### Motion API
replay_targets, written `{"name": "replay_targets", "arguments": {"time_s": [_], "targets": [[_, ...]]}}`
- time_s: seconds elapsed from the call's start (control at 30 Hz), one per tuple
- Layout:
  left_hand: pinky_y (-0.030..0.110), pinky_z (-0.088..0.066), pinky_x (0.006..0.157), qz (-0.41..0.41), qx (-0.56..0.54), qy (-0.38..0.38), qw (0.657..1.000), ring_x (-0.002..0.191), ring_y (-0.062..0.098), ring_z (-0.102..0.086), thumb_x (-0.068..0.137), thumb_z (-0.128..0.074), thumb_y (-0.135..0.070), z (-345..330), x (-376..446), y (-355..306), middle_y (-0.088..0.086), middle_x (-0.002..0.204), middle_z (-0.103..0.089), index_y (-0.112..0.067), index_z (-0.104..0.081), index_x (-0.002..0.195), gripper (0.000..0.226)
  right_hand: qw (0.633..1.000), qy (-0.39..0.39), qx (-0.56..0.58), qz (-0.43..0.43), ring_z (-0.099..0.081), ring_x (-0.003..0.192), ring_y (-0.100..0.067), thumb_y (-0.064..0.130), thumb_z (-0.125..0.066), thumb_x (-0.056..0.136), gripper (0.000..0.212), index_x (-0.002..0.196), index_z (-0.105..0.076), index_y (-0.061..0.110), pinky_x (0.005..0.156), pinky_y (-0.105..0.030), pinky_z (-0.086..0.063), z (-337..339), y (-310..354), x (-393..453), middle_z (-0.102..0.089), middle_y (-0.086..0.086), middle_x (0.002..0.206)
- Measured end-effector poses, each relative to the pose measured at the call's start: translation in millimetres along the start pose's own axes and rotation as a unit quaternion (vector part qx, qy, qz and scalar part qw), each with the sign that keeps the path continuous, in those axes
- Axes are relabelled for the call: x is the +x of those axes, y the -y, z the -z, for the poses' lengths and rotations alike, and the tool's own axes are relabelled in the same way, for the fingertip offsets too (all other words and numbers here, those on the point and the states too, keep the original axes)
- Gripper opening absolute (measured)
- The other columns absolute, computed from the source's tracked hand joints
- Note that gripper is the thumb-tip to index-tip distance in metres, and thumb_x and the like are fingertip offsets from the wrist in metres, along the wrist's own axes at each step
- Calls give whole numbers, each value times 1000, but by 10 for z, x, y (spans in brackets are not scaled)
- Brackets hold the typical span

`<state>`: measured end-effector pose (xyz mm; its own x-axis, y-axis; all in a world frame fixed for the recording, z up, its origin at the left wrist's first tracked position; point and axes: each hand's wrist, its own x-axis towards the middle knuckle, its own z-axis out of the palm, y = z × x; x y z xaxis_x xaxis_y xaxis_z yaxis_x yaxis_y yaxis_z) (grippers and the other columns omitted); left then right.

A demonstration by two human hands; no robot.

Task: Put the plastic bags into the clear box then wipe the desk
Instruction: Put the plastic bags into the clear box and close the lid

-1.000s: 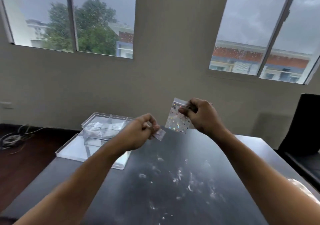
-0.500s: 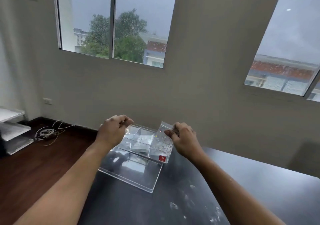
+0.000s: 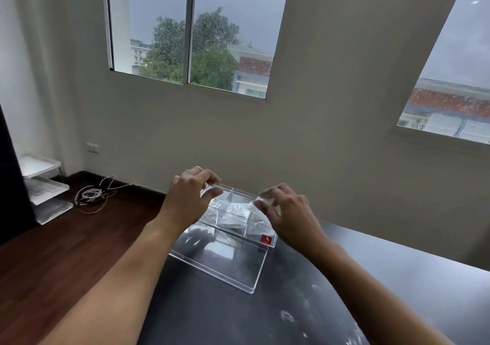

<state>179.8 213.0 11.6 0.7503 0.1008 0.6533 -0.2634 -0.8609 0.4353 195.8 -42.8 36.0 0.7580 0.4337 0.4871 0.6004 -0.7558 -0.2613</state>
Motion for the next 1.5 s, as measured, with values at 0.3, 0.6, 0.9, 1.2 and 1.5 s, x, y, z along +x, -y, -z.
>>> {"name": "replay_targets", "arguments": {"time_s": [0.3, 0.6, 0.9, 1.2, 1.5], "targets": [[42, -34, 97, 12, 121, 177, 977, 91, 23, -68, 104, -30, -50, -15, -88, -140, -6, 79, -67, -30, -58, 96, 36, 971, 201, -120, 44, -54, 130, -8, 69, -18, 101, 65, 125, -68, 36, 121, -64, -1, -57, -115, -162, -71, 13, 126], [42, -34, 98, -20, 48, 92, 994, 102, 6, -58, 100, -31, -59, -1, -177, -119, -20, 105, -64, -36, -64, 105, 40, 990, 88, -77, 79, -45, 140, -13, 64, -29, 103, 61, 155, -33, 31, 126, -59, 4, 99, 120, -368, -58, 7, 143], [34, -37, 99, -158, 23, 46, 986, 111, 0, -56, 99, -55, -45, 375, -894, -310, -23, 113, -58, -38, -63, 100, 11, 972, 120, -42, 199, -58, 118, -8, 70, -50, 94, 45, 98, -74, 32, 121, -50, -22, 58, 264, -768, -68, 16, 113], [32, -27, 109, -145, 40, 136, 979, 129, -8, -42, 82, -58, -76, 631, -1193, -216, -29, 129, -54, -44, -64, 103, 38, 972, 170, 29, 160, -53, 122, -8, 45, -71, 88, 19, 88, -80, 28, 112, -37, -32, 138, 502, -783, -71, 18, 122], [38, -52, 82, -97, -51, 39, 993, 93, 3, -67, 85, -73, -44, 878, -1076, -57, -20, 98, -67, -32, -69, 88, 12, 955, 147, 255, -32, -74, 85, -6, 32, -84, 82, 13, 80, -83, 19, 83, -29, -57, 556, 537, -648, -81, 8, 88]]}}
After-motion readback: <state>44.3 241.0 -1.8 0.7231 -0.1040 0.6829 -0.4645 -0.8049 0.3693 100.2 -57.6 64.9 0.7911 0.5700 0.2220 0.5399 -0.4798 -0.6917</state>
